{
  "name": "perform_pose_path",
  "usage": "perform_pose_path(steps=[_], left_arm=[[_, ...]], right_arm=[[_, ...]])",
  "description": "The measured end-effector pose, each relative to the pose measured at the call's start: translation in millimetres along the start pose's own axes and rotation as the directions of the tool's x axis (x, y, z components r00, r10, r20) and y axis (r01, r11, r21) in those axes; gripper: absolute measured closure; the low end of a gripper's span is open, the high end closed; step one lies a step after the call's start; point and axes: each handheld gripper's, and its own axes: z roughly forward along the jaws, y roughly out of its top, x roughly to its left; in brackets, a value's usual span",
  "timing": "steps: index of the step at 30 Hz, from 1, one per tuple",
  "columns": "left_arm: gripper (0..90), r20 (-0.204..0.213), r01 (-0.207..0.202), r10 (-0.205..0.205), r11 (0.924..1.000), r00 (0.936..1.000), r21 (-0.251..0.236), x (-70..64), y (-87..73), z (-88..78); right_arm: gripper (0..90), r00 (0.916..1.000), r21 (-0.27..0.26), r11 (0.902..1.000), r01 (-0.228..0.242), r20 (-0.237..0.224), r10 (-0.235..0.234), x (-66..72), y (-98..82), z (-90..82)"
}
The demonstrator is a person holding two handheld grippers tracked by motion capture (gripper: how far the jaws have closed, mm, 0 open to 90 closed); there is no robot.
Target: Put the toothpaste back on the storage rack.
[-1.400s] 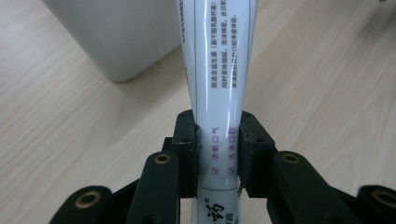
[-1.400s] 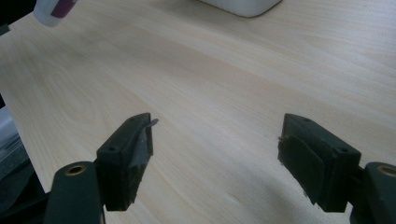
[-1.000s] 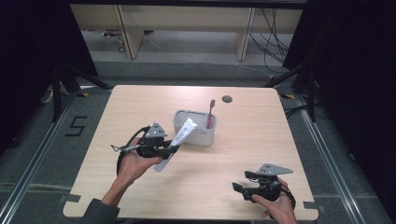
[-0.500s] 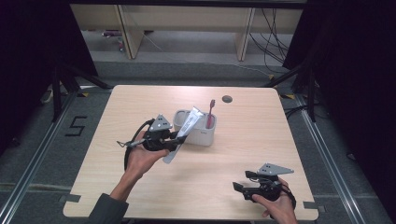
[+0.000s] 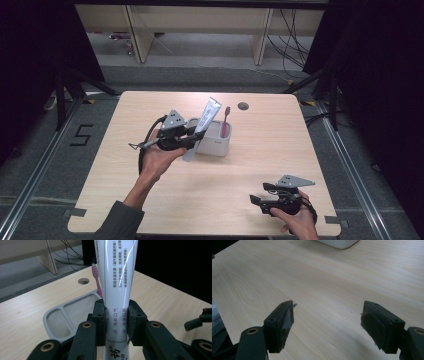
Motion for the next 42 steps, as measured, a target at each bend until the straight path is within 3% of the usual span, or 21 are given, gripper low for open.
perform_pose_path(steps=[1, 9, 10, 11, 14, 17, 34, 37, 38, 39, 42], left_arm=[[71.6, -0.002, 0.005, -0.005, 1.0000, 1.0000, -0.008, -0.3, 1.4, 1.3], [71.5, -0.018, 0.005, -0.006, 0.9989, 0.9998, -0.047, 5.1, 12.0, 7.9], [71.5, -0.024, 0.006, -0.008, 0.9987, 0.9997, -0.051, 5.7, 12.8, 8.7], [71.5, -0.026, 0.009, -0.010, 0.9983, 0.9996, -0.057, 6.6, 13.7, 10.4], [71.6, -0.033, 0.012, -0.014, 0.9978, 0.9994, -0.065, 9.0, 14.8, 13.3], [71.5, -0.040, 0.024, -0.026, 0.9974, 0.9989, -0.068, 11.8, 16.3, 16.6], [71.5, -0.061, 0.048, -0.055, 0.9926, 0.9966, -0.111, 18.9, 24.5, 35.8], [71.4, -0.066, 0.040, -0.048, 0.9930, 0.9966, -0.111, 19.2, 26.5, 39.7], [71.4, -0.078, 0.037, -0.046, 0.9927, 0.9959, -0.115, 19.5, 27.4, 41.5], [71.5, -0.083, 0.037, -0.047, 0.9927, 0.9954, -0.115, 20.0, 27.9, 42.4], [71.5, -0.088, 0.029, -0.040, 0.9922, 0.9953, -0.121, 21.0, 29.6, 47.4]], right_arm=[[26.8, 0.9998, 0.006, 0.9999, 0.012, 0.018, -0.012, -0.5, 0.4, -1.3], [26.8, 0.9996, 0.007, 0.9998, 0.016, 0.022, -0.016, -1.2, 0.1, -0.8], [26.8, 0.9997, 0.002, 0.9997, 0.023, -0.001, -0.023, -2.6, 0.0, 0.8], [26.8, 0.9994, 0.019, 0.9997, 0.018, 0.029, -0.018, -1.8, 0.3, -1.5], [26.8, 0.9998, 0.018, 0.9998, -0.006, 0.018, 0.005, -1.7, 0.0, -1.3], [26.8, 0.9996, 0.015, 0.9998, 0.012, 0.024, -0.013, -3.1, 0.3, -1.9], [26.8, 0.9999, 0.013, 0.9999, 0.007, 0.010, -0.007, -2.2, 0.1, -1.1], [26.8, 0.9995, 0.016, 0.9997, 0.018, 0.028, -0.018, -1.8, 0.2, -1.6], [26.8, 0.9998, 0.017, 0.9998, -0.002, 0.020, 0.001, -0.2, 0.0, -1.1], [26.8, 0.9995, 0.016, 0.9997, 0.018, 0.026, -0.018, -1.2, 0.3, -1.2], [26.8, 0.9999, 0.014, 0.9999, 0.009, 0.014, -0.009, -1.0, 0.1, -0.8]])
